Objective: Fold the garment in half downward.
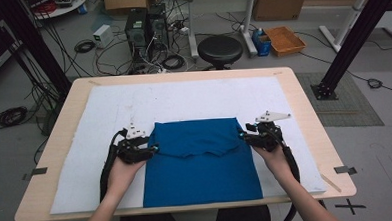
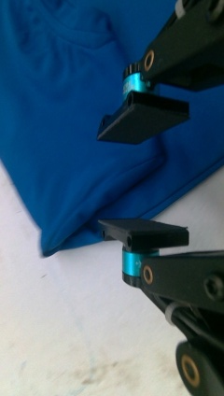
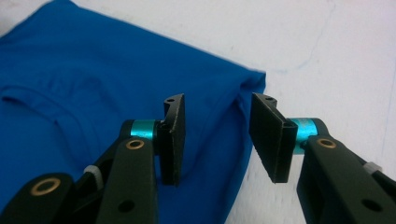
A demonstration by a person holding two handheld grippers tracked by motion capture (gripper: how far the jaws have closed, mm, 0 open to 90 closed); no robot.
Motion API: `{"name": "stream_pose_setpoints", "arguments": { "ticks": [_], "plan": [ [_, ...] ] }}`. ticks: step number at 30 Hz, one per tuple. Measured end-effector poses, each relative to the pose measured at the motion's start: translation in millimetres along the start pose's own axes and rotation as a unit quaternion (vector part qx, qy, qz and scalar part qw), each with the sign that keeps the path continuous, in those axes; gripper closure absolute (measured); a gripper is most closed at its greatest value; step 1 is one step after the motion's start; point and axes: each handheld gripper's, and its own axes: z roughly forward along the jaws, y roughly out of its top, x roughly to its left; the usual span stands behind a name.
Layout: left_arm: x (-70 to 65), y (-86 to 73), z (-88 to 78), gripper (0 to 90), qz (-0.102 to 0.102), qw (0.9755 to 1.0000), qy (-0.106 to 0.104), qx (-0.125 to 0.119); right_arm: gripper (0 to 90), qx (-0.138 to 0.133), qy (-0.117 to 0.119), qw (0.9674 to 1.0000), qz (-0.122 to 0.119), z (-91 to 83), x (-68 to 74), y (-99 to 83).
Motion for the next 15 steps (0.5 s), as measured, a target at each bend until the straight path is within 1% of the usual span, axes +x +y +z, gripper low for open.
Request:
{"name": "stream_pose_setpoints", "arguments": {
  "ticks": [1,3,5,6,7,8,10,13,15],
  "plan": [
    [-0.9,-1.3,1.4,56.2,-0.003,1.0000,-0.003,0.000,57.8,0.001,0.000,1.0000,0.004,-1.1,1.3,-2.8],
    [-3.3,-2.8,2.9,60.4,0.003,1.0000,-0.001,0.000,60.4,0.006,-0.001,0.9999,0.010,-1.9,2.7,-7.9],
    [-4.6,-3.1,3.1,61.2,0.007,1.0000,-0.001,0.002,62.7,0.008,0.004,0.9996,0.028,-2.1,2.2,-13.0],
    [-5.8,-3.3,3.6,62.1,0.006,1.0000,0.000,0.000,62.7,0.009,0.007,0.9993,0.036,-1.9,1.3,-15.2],
    [-6.3,-3.3,4.1,62.3,0.006,1.0000,0.001,0.001,62.7,0.012,0.013,0.9987,0.049,-1.7,0.9,-17.2],
    [-6.8,-3.3,4.8,62.5,0.003,1.0000,0.001,0.002,62.7,0.013,0.016,0.9983,0.054,-0.7,0.1,-19.0],
    [-6.9,-3.8,5.8,64.6,0.003,1.0000,0.001,0.006,62.7,0.020,0.016,0.9981,0.057,0.7,0.8,-21.3],
    [-7.7,-4.5,7.4,67.5,0.003,1.0000,-0.001,0.005,62.6,0.026,0.020,0.9980,0.054,4.8,3.7,-22.1],
    [-9.5,-4.4,7.6,69.0,0.012,0.9999,0.003,0.004,62.6,0.032,0.017,0.9983,0.046,8.8,6.7,-21.3]
  ]
}}
